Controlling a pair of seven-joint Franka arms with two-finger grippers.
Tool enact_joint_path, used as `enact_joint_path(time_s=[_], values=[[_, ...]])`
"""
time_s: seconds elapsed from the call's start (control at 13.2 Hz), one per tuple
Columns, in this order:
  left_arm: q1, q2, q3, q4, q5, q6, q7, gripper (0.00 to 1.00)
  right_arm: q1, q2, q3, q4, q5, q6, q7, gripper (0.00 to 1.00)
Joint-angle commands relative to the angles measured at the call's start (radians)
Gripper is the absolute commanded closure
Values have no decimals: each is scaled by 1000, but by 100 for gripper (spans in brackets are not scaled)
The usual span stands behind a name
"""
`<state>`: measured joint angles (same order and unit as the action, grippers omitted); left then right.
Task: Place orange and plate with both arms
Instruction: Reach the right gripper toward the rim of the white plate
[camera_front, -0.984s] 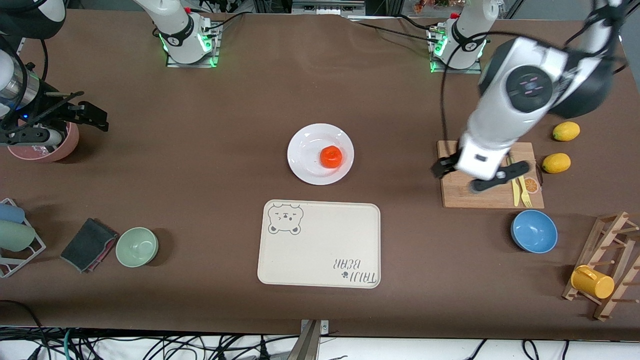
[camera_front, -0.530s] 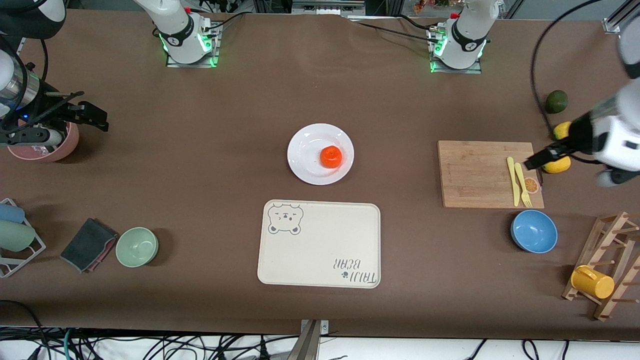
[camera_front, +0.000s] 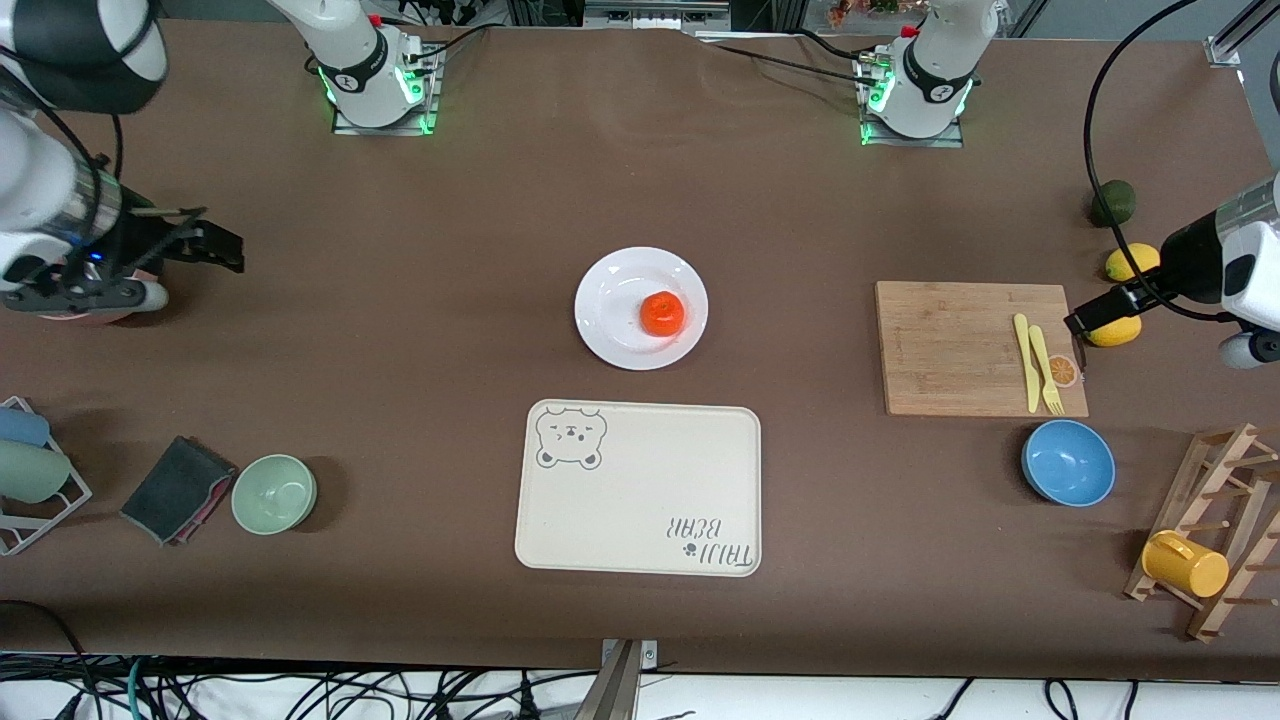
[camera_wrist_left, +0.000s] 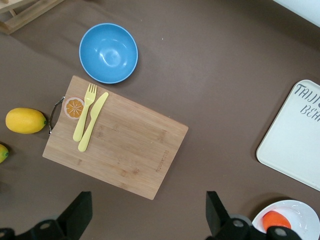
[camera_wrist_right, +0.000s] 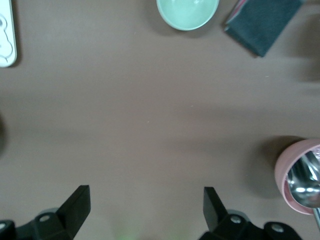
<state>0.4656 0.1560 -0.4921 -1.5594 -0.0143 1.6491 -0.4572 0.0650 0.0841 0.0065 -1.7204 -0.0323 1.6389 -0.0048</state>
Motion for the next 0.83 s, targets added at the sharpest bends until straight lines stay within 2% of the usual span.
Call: enact_joint_path(time_s=[0.0, 0.15, 0.23, 0.38, 0.45, 0.53, 0.68, 0.76], values=[[-7, 2, -3, 19, -7, -22, 9, 0, 24, 68, 3, 1, 58, -4, -9, 0], [-45, 1, 12, 22, -7, -25, 11, 0, 55, 129, 6, -2, 95, 1, -6, 0], [-141, -3, 114, 22, -7, -32, 17, 0, 80, 150, 6, -7, 101, 16, -3, 0], [-484, -32, 499, 22, -22, -60, 84, 0, 108, 174, 10, -33, 124, 73, 15, 0], [-595, -33, 626, 22, -30, -71, 119, 0, 114, 175, 10, -63, 170, 116, 16, 0], [-619, -41, 653, 22, -33, -74, 121, 0, 119, 175, 10, -100, 187, 168, 16, 0], [-621, -42, 649, 22, -32, -74, 118, 0, 147, 175, 12, -183, 192, 269, 41, 0], [-625, -42, 649, 22, -32, -75, 117, 0, 153, 175, 36, -217, 198, 319, 66, 0]])
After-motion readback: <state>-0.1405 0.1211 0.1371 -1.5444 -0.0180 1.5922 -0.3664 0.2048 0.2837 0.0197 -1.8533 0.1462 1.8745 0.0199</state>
